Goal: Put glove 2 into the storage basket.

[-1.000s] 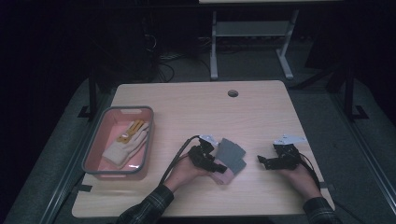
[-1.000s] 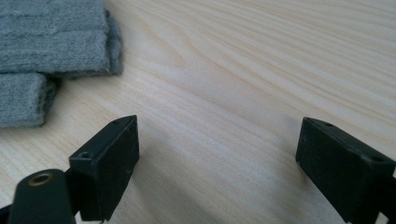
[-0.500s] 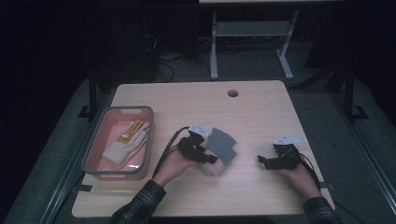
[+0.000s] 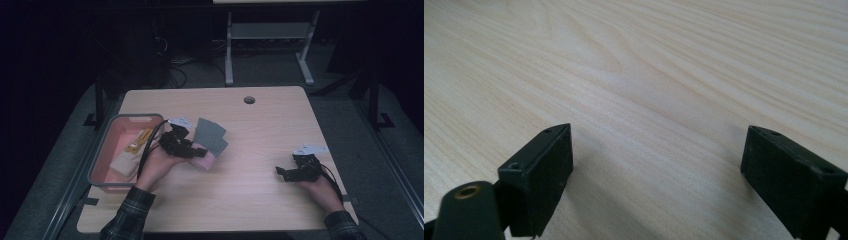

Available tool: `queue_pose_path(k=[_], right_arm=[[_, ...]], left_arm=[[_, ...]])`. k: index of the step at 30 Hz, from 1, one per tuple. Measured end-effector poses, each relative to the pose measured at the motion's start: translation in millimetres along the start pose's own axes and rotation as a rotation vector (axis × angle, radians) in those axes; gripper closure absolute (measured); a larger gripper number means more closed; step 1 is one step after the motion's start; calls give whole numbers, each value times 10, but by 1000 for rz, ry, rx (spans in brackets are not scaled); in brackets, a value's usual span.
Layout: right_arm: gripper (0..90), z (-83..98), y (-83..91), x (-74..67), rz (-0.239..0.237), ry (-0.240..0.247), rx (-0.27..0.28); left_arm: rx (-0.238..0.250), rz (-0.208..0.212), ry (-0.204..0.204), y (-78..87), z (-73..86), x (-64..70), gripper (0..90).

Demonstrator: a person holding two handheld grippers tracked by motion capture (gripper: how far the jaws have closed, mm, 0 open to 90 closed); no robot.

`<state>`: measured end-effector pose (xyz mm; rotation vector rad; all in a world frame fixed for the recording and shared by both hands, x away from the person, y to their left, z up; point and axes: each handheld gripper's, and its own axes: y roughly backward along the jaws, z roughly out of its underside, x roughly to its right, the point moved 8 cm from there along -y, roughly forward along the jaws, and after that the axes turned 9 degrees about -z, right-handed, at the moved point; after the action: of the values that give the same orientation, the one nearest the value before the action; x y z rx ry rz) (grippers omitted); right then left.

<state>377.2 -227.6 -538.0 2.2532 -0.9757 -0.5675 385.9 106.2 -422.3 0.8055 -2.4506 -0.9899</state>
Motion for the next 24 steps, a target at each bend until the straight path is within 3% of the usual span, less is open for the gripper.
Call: queue_pose_path(k=[15,24], right_arm=[[131,-8,-8,-2,-6,6,0],[124,-31,-34,-13,-24,19,-3]], left_arm=[[70,-100,106,690,189,-566,610],[94,-186,206,1071,489,-980,608]])
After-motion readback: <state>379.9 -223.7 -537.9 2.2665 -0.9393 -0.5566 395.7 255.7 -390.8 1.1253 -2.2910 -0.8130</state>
